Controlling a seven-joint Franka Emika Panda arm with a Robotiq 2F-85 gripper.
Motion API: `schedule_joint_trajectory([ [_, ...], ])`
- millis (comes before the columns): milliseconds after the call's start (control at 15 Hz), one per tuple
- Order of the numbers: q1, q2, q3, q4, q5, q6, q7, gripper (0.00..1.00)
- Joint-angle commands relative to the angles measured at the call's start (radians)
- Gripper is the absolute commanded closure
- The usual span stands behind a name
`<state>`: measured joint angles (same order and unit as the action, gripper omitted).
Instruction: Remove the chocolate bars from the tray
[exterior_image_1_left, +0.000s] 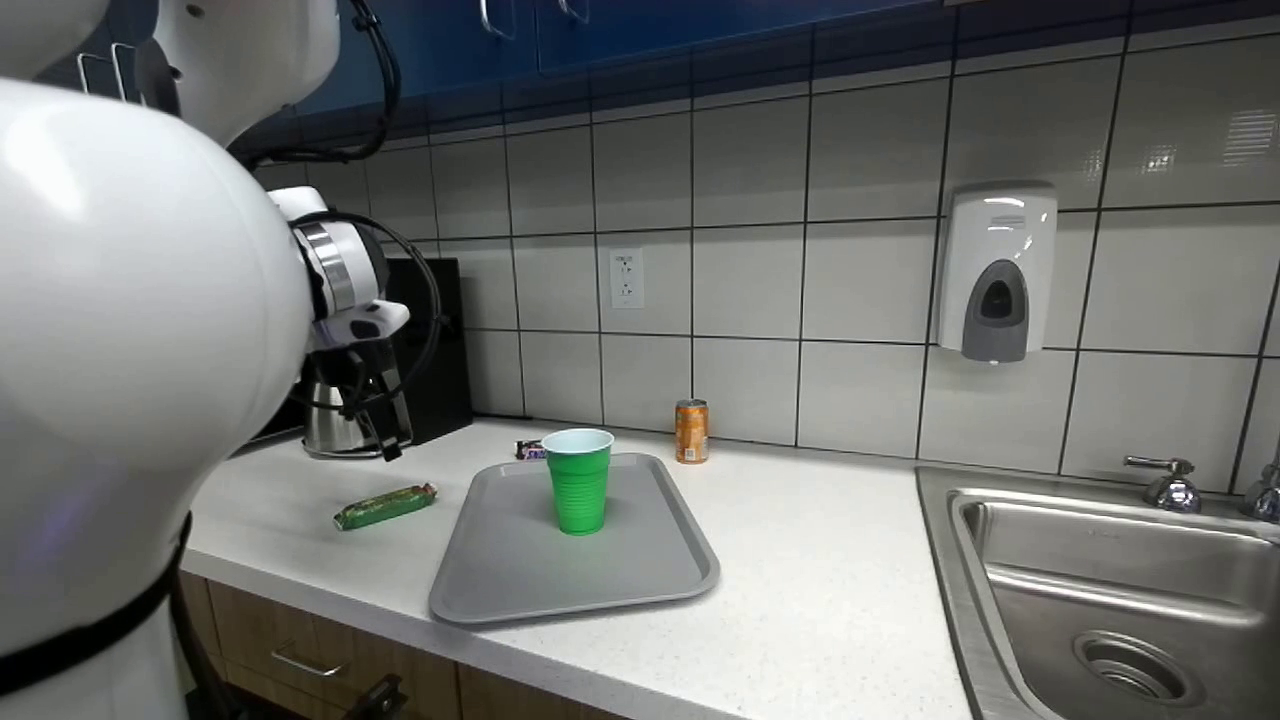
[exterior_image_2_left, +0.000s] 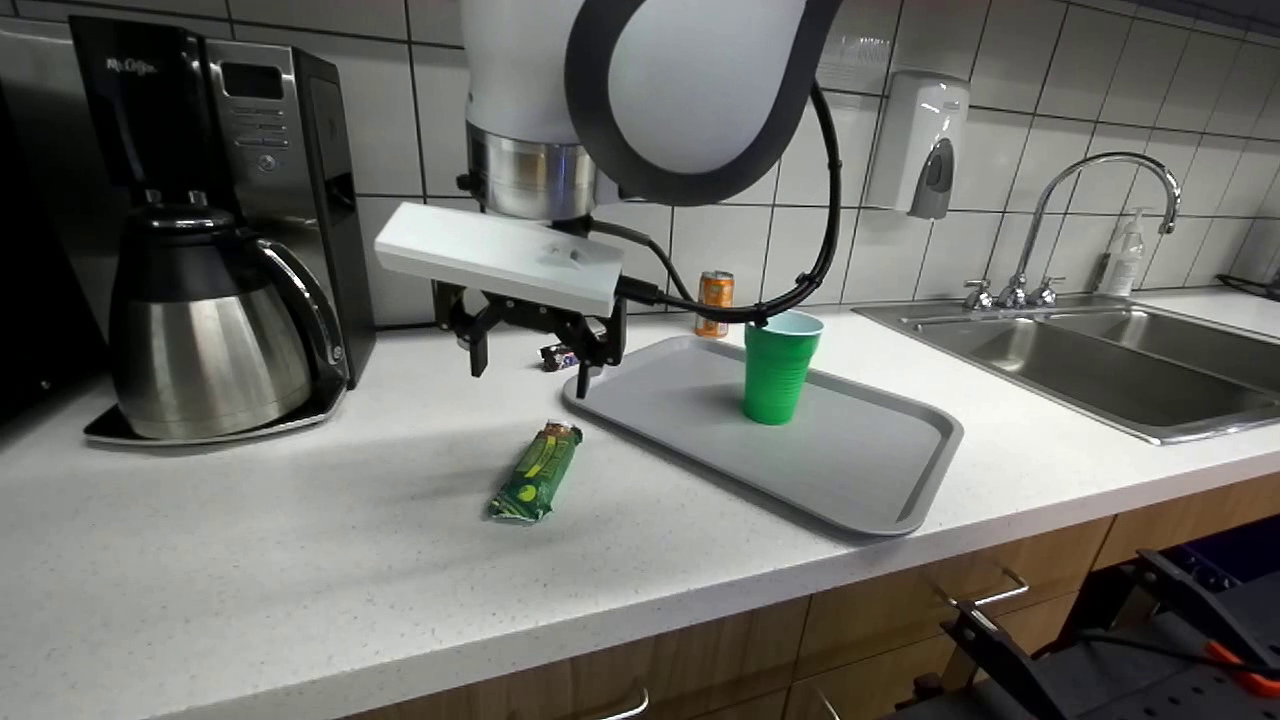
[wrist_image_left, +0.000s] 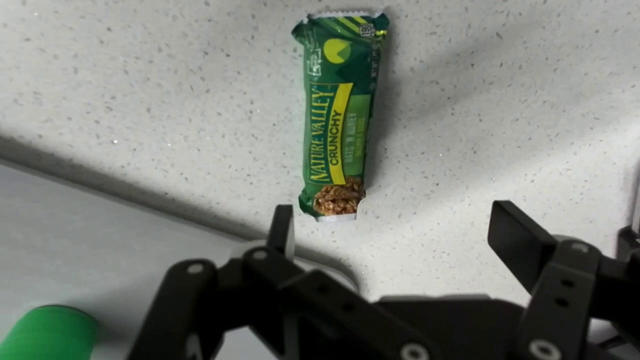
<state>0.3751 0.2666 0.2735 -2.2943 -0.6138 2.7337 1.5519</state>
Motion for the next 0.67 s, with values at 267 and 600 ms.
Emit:
schedule_joint_trajectory([
  [267,-0.024,-0.144,0.012,-0.105,0.041,-0.001,-0.042,0.0],
  [600,-0.008,-0.095,0.0,-0.07,0.011,0.0,-0.005,0.0],
])
